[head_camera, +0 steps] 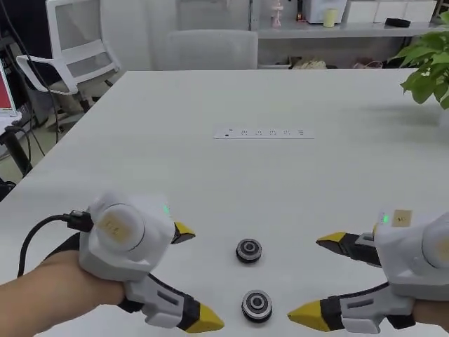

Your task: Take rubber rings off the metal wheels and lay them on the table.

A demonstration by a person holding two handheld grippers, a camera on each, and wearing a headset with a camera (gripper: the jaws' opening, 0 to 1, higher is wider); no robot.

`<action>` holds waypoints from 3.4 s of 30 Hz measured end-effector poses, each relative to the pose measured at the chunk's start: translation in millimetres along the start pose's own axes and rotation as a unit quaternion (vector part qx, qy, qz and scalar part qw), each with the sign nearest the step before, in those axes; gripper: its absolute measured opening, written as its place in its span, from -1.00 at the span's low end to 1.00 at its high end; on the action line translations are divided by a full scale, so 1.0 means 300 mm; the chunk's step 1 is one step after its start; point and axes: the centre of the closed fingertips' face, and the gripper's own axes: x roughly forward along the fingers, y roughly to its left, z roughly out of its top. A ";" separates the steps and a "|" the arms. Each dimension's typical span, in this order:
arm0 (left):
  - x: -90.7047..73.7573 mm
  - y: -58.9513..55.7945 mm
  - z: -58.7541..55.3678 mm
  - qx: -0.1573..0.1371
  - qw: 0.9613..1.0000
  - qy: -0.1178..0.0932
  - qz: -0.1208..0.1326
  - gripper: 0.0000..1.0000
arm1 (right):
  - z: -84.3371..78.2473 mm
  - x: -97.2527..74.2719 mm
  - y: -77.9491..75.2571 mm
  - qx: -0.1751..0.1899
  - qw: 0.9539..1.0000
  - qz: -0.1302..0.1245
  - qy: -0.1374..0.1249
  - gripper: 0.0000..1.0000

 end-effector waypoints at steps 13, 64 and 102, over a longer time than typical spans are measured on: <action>0.043 -0.033 -0.019 0.012 0.999 0.019 -0.024 0.51 | -0.041 0.030 0.015 -0.002 1.000 0.010 0.013 0.53; 0.137 -0.073 -0.061 0.023 0.996 0.045 -0.071 0.07 | -0.093 0.108 0.034 -0.019 0.999 0.042 0.022 0.18; 0.199 -0.105 0.017 0.011 0.995 0.014 -0.101 -0.39 | -0.074 0.123 0.030 0.016 0.999 0.046 -0.004 0.10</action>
